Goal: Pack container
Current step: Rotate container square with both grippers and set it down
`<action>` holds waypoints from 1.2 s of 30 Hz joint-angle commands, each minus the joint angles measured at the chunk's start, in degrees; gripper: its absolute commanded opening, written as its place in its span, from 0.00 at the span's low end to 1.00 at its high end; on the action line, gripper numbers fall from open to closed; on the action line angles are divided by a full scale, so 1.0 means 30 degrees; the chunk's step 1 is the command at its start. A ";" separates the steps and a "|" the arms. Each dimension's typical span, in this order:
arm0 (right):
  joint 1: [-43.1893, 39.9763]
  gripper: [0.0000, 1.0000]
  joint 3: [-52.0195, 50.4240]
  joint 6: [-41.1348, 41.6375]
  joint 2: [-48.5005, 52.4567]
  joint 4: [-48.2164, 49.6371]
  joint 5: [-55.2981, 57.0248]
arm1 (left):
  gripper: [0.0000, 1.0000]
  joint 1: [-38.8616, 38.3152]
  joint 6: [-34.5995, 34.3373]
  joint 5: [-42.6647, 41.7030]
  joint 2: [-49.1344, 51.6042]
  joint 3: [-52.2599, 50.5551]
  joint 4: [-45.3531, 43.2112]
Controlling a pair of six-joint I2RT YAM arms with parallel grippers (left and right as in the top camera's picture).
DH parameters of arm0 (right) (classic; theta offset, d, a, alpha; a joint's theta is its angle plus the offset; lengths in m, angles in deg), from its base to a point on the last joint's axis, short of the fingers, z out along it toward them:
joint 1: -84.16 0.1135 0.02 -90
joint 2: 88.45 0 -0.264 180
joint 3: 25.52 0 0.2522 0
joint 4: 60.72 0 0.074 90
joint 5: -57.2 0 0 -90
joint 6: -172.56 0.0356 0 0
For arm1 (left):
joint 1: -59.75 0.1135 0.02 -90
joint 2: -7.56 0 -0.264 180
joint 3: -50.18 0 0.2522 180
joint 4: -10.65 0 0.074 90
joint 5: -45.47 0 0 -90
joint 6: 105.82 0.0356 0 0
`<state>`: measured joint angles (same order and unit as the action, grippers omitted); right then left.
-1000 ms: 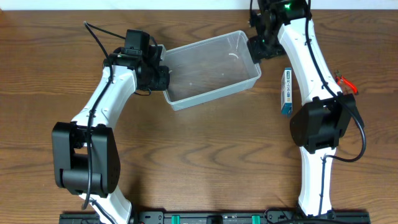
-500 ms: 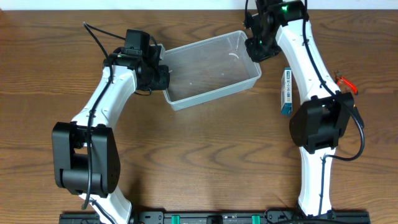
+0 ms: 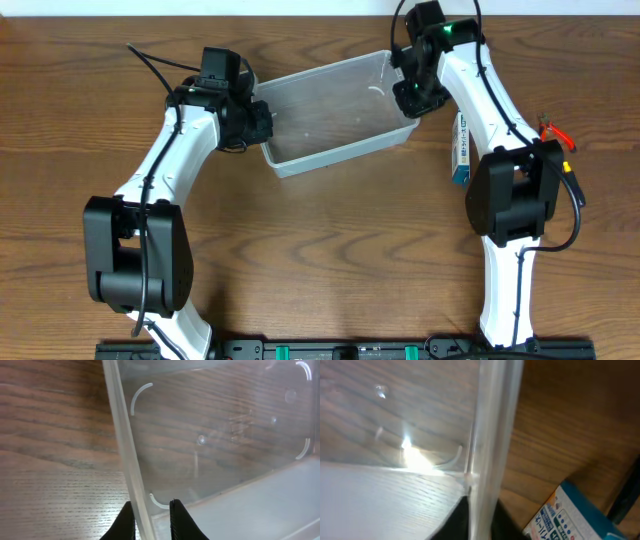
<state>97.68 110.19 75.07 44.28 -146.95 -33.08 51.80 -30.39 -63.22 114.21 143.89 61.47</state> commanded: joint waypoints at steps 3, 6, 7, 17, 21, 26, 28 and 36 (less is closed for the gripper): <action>0.0146 0.03 -0.0554 -0.0168 -0.0233 -0.0204 -0.0138 | 0.13 -0.0058 -0.0401 0.0918 0.0248 -0.0073 -0.0015; 0.0146 0.03 -0.0554 -0.0168 -0.0233 -0.0597 -0.0138 | 0.13 -0.0058 -0.0262 0.1122 0.0248 -0.0073 -0.0066; 0.0153 0.03 -0.0554 -0.0168 -0.0233 -0.0750 -0.0146 | 0.13 -0.0058 -0.0131 0.1122 0.0248 -0.0073 -0.0102; 0.0350 0.07 -0.0554 0.0109 -0.0233 -0.1945 -0.0189 | 0.13 -0.0058 -0.0029 0.1472 0.0248 -0.0073 -0.0532; 0.0423 0.13 -0.0554 0.0663 -0.0233 -0.2004 -0.0240 | 0.13 -0.0058 0.0189 0.1472 0.0255 -0.0073 -0.0845; 0.0583 0.19 -0.0554 0.1173 -0.0233 -0.2127 -0.0568 | 0.13 -0.0036 0.1122 0.1472 0.0262 -0.0073 -0.1064; 0.0656 0.21 -0.0554 0.1603 -0.0233 -0.2149 -0.0576 | 0.13 -0.0036 0.1501 0.1472 0.0262 -0.0073 -0.1158; 0.1268 0.22 -0.0554 0.3738 -0.0233 -0.2433 -0.0568 | 0.12 -0.0036 0.1749 0.1457 0.0270 -0.0073 -0.1851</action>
<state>99.65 108.59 82.40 44.13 -154.10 -33.23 51.82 -26.52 -58.46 114.21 143.89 56.64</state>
